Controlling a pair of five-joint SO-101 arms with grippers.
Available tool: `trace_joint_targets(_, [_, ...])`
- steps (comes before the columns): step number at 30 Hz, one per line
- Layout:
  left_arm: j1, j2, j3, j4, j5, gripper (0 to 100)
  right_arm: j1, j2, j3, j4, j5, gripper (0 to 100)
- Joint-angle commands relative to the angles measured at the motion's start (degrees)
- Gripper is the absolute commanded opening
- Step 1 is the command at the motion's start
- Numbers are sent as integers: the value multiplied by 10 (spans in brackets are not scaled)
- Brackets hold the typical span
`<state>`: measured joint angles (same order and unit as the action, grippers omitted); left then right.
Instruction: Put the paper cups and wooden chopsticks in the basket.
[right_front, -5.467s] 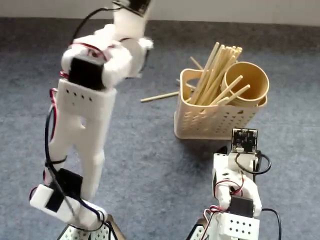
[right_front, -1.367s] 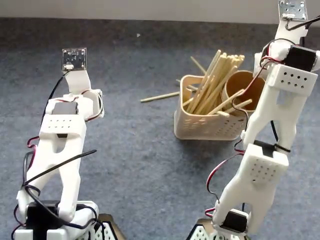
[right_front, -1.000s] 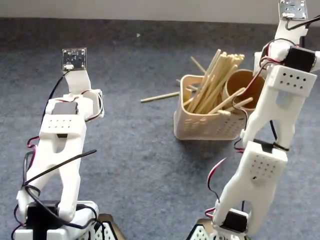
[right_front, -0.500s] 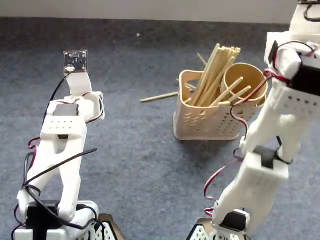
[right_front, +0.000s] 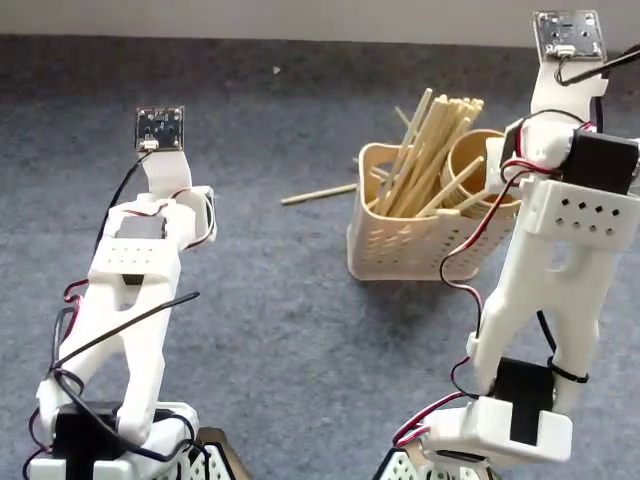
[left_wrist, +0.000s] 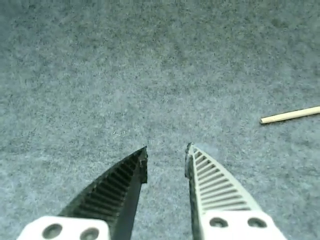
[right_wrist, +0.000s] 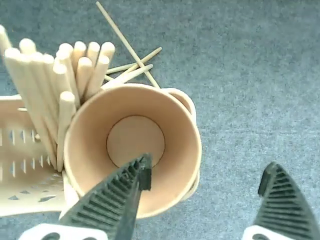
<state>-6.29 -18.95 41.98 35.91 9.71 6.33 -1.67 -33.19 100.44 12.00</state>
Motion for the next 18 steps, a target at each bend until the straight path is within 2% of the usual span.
trace_joint_targets(1, [7, -18, -3, -9, -4, 154, 3, -23, 2, -15, 6, 336])
trace_joint_targets(8, [7, -18, -3, -9, -4, 154, 36, -2, 2, -54, 6, 336])
trace_joint_targets(18, [7, -18, -3, -9, -4, 154, 32, 119, -3, -97, 6, 336])
